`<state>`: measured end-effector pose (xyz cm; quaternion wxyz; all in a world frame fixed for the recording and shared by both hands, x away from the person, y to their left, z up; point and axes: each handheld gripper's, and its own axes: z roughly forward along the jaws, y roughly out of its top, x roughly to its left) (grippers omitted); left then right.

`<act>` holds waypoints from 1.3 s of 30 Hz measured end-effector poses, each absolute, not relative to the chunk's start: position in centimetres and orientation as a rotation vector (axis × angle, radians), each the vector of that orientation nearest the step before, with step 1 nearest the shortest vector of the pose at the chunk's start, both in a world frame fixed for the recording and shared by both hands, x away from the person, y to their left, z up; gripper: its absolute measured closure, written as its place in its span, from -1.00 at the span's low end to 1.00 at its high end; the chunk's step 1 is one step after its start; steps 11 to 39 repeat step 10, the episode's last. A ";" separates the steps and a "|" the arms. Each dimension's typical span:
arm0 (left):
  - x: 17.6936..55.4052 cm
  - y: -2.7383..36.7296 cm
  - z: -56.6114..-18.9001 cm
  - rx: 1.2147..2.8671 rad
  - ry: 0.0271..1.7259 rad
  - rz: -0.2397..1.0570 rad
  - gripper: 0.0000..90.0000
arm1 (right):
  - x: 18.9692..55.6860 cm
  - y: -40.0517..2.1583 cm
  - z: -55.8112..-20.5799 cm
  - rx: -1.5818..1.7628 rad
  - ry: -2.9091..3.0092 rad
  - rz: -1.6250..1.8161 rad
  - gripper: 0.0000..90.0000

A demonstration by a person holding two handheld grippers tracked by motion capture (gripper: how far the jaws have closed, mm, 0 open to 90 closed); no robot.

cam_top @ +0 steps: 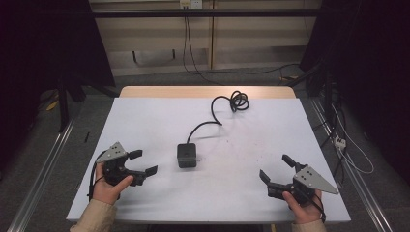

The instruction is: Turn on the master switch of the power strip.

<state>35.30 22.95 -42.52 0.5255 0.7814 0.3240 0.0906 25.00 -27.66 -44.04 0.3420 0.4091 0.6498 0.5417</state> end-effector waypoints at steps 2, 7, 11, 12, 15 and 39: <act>35.2 23.3 -42.7 1.864 0.787 0.224 -0.84 | 25.0 -27.6 -44.1 1.067 1.692 1.409 -0.88; 35.2 24.0 -43.0 1.850 0.812 0.232 -0.84 | 25.0 -27.7 -44.2 1.068 1.698 1.405 -0.87; 35.3 24.0 -43.1 1.843 0.817 0.239 -0.84 | 25.0 -27.7 -44.2 1.063 1.701 1.403 -0.87; 35.3 24.0 -43.1 1.843 0.817 0.239 -0.84 | 25.0 -27.7 -44.2 1.063 1.701 1.403 -0.87; 35.3 24.0 -43.1 1.843 0.817 0.239 -0.84 | 25.0 -27.7 -44.2 1.063 1.701 1.403 -0.87; 35.3 24.0 -43.1 1.843 0.817 0.239 -0.84 | 25.0 -27.7 -44.2 1.063 1.701 1.403 -0.87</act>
